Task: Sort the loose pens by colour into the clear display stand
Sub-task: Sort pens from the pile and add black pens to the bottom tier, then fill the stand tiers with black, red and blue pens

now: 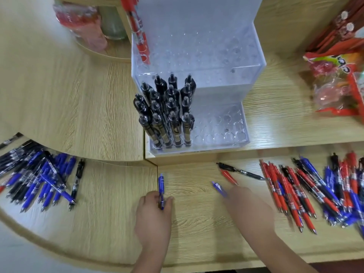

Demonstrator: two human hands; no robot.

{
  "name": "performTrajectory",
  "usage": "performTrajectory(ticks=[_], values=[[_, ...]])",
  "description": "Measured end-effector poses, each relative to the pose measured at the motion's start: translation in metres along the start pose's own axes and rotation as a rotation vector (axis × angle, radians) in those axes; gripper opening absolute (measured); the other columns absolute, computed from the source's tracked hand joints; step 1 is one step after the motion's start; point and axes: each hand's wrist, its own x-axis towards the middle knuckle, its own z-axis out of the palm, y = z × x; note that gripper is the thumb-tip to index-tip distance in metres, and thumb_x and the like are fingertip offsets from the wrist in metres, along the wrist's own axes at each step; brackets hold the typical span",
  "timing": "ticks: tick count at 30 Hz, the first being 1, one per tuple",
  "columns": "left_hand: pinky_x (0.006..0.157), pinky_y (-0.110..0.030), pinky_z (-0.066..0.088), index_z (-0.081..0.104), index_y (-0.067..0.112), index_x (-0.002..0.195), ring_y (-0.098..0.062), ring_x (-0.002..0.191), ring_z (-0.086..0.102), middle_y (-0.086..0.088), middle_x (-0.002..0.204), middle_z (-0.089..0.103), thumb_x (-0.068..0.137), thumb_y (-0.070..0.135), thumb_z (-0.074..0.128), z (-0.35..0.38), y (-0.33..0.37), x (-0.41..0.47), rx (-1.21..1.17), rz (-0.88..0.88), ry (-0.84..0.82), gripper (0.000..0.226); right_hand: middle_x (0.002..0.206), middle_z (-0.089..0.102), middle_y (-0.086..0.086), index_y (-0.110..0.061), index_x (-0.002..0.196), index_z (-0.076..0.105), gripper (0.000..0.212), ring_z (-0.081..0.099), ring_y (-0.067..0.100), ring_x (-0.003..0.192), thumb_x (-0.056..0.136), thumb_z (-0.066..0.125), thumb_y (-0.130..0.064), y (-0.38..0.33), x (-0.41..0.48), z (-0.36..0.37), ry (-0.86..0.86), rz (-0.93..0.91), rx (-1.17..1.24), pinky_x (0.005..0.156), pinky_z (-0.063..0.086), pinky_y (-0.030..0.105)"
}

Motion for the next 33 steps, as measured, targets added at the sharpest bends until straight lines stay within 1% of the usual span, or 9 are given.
performTrajectory(ticks=[5, 10, 12, 15, 19, 21, 23, 26, 33], values=[[0.058, -0.03, 0.051, 0.063, 0.031, 0.08, -0.01, 0.07, 0.062, 0.009, 0.081, 0.065, 0.085, 0.029, 0.069, -0.006, 0.001, 0.011, -0.033, -0.087, -0.048, 0.008, 0.072, 0.06, -0.01, -0.032, 0.082, 0.061, 0.015, 0.06, 0.01, 0.06, 0.081, 0.067, -0.045, -0.012, 0.001, -0.011, 0.009, 0.02, 0.007, 0.042, 0.033, 0.024], [0.062, -0.02, 0.048, 0.067, 0.043, 0.072, -0.003, 0.064, 0.064, 0.011, 0.073, 0.067, 0.07, 0.025, 0.078, -0.053, 0.013, 0.006, -0.293, -0.093, -0.015, 0.021, 0.063, 0.058, -0.025, -0.044, 0.07, 0.059, 0.017, 0.054, -0.009, 0.049, 0.057, 0.071, -0.046, -0.012, -0.016, -0.052, -0.008, -0.028, 0.397, 0.045, 0.046, 0.012], [0.058, -0.019, 0.053, 0.066, 0.051, 0.076, -0.003, 0.057, 0.065, 0.01, 0.064, 0.068, 0.07, 0.018, 0.077, -0.081, 0.02, 0.008, -0.326, -0.023, -0.036, 0.035, 0.073, 0.064, -0.023, -0.045, 0.072, 0.067, 0.005, 0.061, -0.009, 0.061, 0.07, 0.064, -0.042, -0.011, -0.019, -0.096, -0.155, -0.075, 0.532, 0.061, 0.046, 0.006], [0.056, -0.01, 0.047, 0.068, 0.048, 0.054, -0.003, 0.052, 0.063, 0.018, 0.049, 0.063, 0.066, 0.018, 0.073, -0.122, 0.042, 0.016, -0.42, 0.024, 0.003, 0.033, 0.077, 0.072, -0.005, -0.036, 0.069, 0.078, 0.03, 0.068, 0.006, 0.071, 0.09, 0.066, -0.017, -0.004, -0.036, -0.134, -0.239, -0.262, 0.631, 0.07, 0.047, 0.013], [0.055, -0.012, 0.046, 0.068, 0.045, 0.051, -0.001, 0.053, 0.063, 0.023, 0.053, 0.065, 0.074, -0.014, 0.071, -0.178, 0.086, 0.015, -0.551, 0.166, 0.003, 0.063, 0.064, 0.07, -0.016, -0.043, 0.074, 0.074, 0.03, 0.068, 0.003, 0.061, 0.066, 0.083, -0.015, -0.026, -0.026, -0.214, 0.166, -0.108, 0.778, 0.063, 0.052, 0.014], [0.056, -0.013, 0.051, 0.07, 0.051, 0.065, 0.005, 0.062, 0.067, 0.023, 0.065, 0.07, 0.077, -0.003, 0.071, -0.207, 0.121, 0.01, -0.571, 0.287, 0.087, 0.055, 0.065, 0.072, -0.012, -0.034, 0.07, 0.076, 0.036, 0.07, 0.006, 0.06, 0.064, 0.083, 0.001, -0.041, -0.032, -0.258, 0.301, -0.173, 0.861, 0.061, 0.053, 0.012], [0.068, -0.021, 0.057, 0.073, 0.046, 0.077, -0.009, 0.071, 0.072, 0.015, 0.077, 0.074, 0.071, 0.028, 0.075, -0.234, 0.152, -0.003, -0.634, 0.406, 0.237, 0.019, 0.069, 0.074, -0.011, -0.033, 0.071, 0.076, 0.039, 0.071, 0.007, 0.063, 0.067, 0.08, 0.006, -0.046, -0.027, -0.292, 0.321, -0.252, 0.954, 0.063, 0.052, 0.01], [0.083, -0.042, 0.057, 0.074, 0.042, 0.08, -0.029, 0.077, 0.071, 0.009, 0.079, 0.074, 0.063, 0.05, 0.068, -0.267, 0.192, -0.007, -0.751, 0.426, 0.336, 0.02, 0.079, 0.074, -0.01, -0.036, 0.081, 0.074, 0.025, 0.069, 0.01, 0.068, 0.075, 0.082, -0.013, -0.066, -0.018, -0.346, 0.37, -0.397, 1.03, 0.065, 0.055, 0.024], [0.07, -0.031, 0.054, 0.074, 0.052, 0.079, -0.025, 0.075, 0.065, 0.002, 0.077, 0.073, 0.08, 0.021, 0.078, -0.329, 0.269, 0.032, -0.805, 0.52, 0.221, 0.031, 0.088, 0.073, -0.016, -0.035, 0.09, 0.071, 0.017, 0.069, 0.013, 0.079, 0.088, 0.065, -0.018, -0.116, 0.027, -0.423, 0.473, -0.451, 1.016, 0.073, 0.056, 0.044]])
